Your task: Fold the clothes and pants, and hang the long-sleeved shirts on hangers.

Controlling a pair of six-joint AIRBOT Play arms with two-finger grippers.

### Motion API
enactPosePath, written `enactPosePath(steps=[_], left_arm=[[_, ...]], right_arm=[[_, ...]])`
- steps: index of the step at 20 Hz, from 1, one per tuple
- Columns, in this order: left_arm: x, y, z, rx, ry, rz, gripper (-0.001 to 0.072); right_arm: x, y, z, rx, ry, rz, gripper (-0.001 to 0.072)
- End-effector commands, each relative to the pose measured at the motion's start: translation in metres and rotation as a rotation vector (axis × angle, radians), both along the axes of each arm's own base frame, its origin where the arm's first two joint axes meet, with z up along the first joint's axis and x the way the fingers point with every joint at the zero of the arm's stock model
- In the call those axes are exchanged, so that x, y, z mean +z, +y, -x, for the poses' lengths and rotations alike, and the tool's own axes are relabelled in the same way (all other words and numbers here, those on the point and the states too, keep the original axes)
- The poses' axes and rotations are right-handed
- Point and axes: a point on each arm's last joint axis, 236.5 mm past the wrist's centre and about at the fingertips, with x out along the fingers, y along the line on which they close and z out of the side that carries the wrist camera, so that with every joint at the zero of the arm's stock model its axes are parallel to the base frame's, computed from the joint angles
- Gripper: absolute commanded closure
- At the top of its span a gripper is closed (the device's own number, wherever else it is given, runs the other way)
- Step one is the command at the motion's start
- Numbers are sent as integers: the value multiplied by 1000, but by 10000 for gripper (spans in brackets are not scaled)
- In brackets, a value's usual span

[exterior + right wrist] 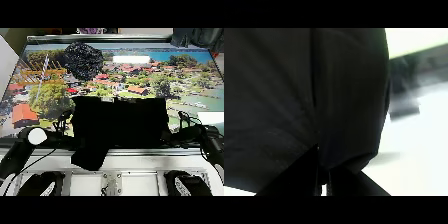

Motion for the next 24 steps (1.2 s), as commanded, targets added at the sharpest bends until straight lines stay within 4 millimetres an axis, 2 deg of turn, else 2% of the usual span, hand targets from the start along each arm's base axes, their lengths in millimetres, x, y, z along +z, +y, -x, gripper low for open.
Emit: enactPosePath(steps=[1, 3, 5, 9, 13, 15, 18, 24], left_arm=[[21, 0, 24, -9, -4, 21, 683], [27, 2, 14, 15, -6, 21, 683], [40, 3, -14, 8, -48, 21, 683], [63, 12, -94, 40, -149, 18, 683], [66, 17, -164, 74, -183, 9, 682], [56, 15, -187, 58, -172, 2, 683], [29, 13, -208, 48, -112, -10, 683], [-36, 12, -218, 36, 16, -34, 682]], right_arm=[[26, -9, 22, 82, 54, 41, 685], [39, -9, 5, 81, 12, 44, 685], [53, -9, -19, 79, -24, 46, 685], [63, -10, -66, 72, -54, 48, 685], [62, -11, -115, 63, -80, 50, 685], [61, -12, -139, 55, -113, 52, 685], [52, -11, -168, 38, -164, 50, 685], [31, -14, -208, 7, -257, 57, 684]])
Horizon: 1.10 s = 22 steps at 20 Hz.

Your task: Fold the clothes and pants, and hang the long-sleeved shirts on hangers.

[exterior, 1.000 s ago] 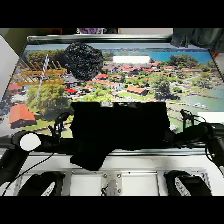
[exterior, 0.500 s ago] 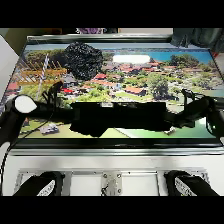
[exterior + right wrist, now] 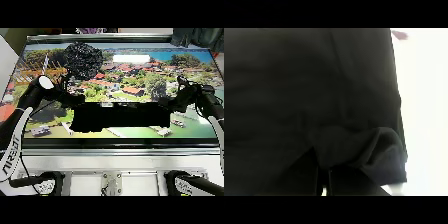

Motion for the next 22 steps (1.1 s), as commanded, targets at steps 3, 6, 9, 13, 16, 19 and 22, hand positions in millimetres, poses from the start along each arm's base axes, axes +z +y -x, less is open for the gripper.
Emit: enactPosePath(steps=[3, 6, 9, 13, 16, 19, 22], left_arm=[[-42, 2, -22, 33, 18, -14, 683], [-42, 3, -41, 73, -48, -14, 682], [-41, 4, -51, 94, -85, -16, 682], [-40, 5, -61, 115, -127, -17, 682], [-38, 6, -67, 127, -147, -17, 398], [-28, 6, -75, 161, -179, 9, 80], [0, 20, -85, 194, -251, 12, 80]], right_arm=[[-12, -2, -39, -29, -111, 0, 684], [-17, -3, -48, -36, -135, 3, 684], [-17, -4, -56, -42, -164, 5, 683], [-12, -4, -67, -53, -213, 1, 682], [-5, 0, -79, -80, -269, -33, 670], [10, 8, -97, -137, -352, -103, 13], [30, -2, -104, -137, -376, -104, 3]])
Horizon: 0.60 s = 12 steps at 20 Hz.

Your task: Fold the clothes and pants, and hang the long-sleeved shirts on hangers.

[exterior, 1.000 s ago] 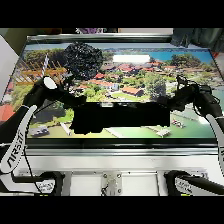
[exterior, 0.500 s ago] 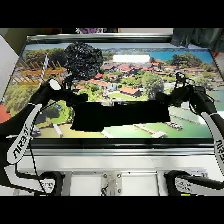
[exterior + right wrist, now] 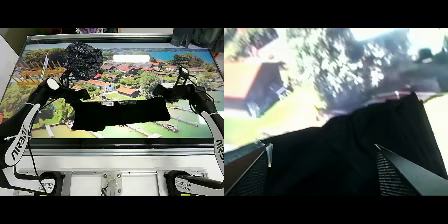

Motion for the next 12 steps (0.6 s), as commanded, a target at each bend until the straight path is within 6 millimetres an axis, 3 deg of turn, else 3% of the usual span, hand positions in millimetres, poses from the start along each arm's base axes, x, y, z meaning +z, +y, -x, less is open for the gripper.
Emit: enactPosePath(steps=[1, 3, 6, 7, 8, 10, 12], left_arm=[[33, 13, -10, 43, -82, 12, 80], [54, 19, -4, 40, -102, 18, 81], [70, 4, 16, -19, -87, 27, 102], [71, -7, 24, -52, -73, 30, 349], [70, -20, 31, -90, -64, 30, 687], [68, -50, 44, -162, -59, 32, 681], [65, -75, 56, -225, -57, 32, 681]], right_arm=[[22, -12, -6, 25, -24, -5, 3], [22, -29, 14, 137, 43, -6, 3], [2, -63, 57, 234, 175, -103, 2], [-10, -76, 71, 232, 224, -129, 2], [-23, -88, 83, 222, 267, -170, 0], [-43, -92, 97, 237, 310, -285, -8], [-58, -85, 102, 285, 321, -387, -8]])
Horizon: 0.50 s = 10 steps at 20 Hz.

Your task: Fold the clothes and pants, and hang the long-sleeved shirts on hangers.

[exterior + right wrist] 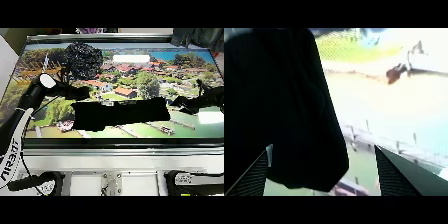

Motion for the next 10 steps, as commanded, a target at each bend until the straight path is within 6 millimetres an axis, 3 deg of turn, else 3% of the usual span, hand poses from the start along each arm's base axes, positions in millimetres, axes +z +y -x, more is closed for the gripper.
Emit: enactPosePath(steps=[1, 5, 10], left_arm=[[0, -45, 26, -119, 8, -2, 681], [-4, -73, 43, -190, 11, -4, 681], [-4, -77, 45, -190, 17, 0, 681]], right_arm=[[-24, 10, 23, 91, 51, -195, -8], [-37, 32, 12, 118, 24, -295, -8], [-48, 53, 3, 152, 24, -275, -8]])
